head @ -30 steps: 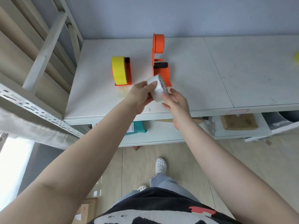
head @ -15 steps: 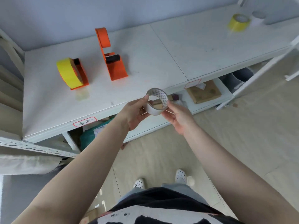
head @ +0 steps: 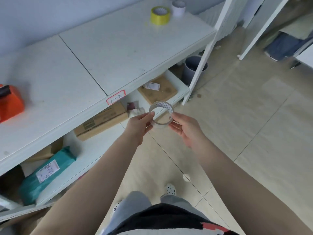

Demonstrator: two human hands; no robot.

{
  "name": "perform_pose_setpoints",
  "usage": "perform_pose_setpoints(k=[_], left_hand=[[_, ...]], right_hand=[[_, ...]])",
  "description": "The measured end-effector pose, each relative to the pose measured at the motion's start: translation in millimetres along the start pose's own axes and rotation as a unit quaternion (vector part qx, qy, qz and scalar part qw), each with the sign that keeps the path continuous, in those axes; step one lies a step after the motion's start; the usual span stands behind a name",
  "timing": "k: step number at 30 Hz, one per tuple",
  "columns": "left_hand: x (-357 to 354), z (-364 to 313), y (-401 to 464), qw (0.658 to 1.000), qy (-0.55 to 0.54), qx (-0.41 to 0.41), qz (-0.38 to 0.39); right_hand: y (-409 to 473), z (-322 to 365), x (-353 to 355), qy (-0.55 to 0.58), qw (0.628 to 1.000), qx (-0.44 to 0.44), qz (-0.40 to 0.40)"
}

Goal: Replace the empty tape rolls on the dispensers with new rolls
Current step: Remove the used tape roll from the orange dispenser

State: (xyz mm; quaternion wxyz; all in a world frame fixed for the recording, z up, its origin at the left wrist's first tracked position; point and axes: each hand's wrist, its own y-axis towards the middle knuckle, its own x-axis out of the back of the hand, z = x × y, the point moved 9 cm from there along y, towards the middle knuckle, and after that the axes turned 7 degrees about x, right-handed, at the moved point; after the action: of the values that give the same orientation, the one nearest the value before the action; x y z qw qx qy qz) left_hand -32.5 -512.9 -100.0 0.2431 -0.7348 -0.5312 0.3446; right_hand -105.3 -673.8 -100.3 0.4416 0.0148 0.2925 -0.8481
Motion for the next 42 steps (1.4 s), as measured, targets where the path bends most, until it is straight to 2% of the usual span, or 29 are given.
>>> perform_pose_setpoints(k=[4,11,19,24,34,42], left_hand=[[-63,-11,23,1.000,0.007,0.001,0.006],[-134,-59,73,1.000,0.030,-0.006,0.003],[-204,-131,161,0.999,0.046,-0.005,0.026],[-242,-186,199,0.999,0.039,-0.027,0.024],[-280,-255,288,0.997,-0.040,-0.036,-0.059],[-293,-305,334,0.978,-0.116,-0.063,-0.161]], right_hand=[[33,42,43,-0.004,1.000,0.015,-0.006],[110,97,75,0.012,1.000,0.025,-0.010],[216,164,93,-0.001,0.998,0.018,-0.058],[269,211,85,-0.010,0.999,0.020,-0.044],[392,284,63,-0.095,0.994,-0.027,0.049],[481,334,29,-0.164,0.979,-0.043,0.116]])
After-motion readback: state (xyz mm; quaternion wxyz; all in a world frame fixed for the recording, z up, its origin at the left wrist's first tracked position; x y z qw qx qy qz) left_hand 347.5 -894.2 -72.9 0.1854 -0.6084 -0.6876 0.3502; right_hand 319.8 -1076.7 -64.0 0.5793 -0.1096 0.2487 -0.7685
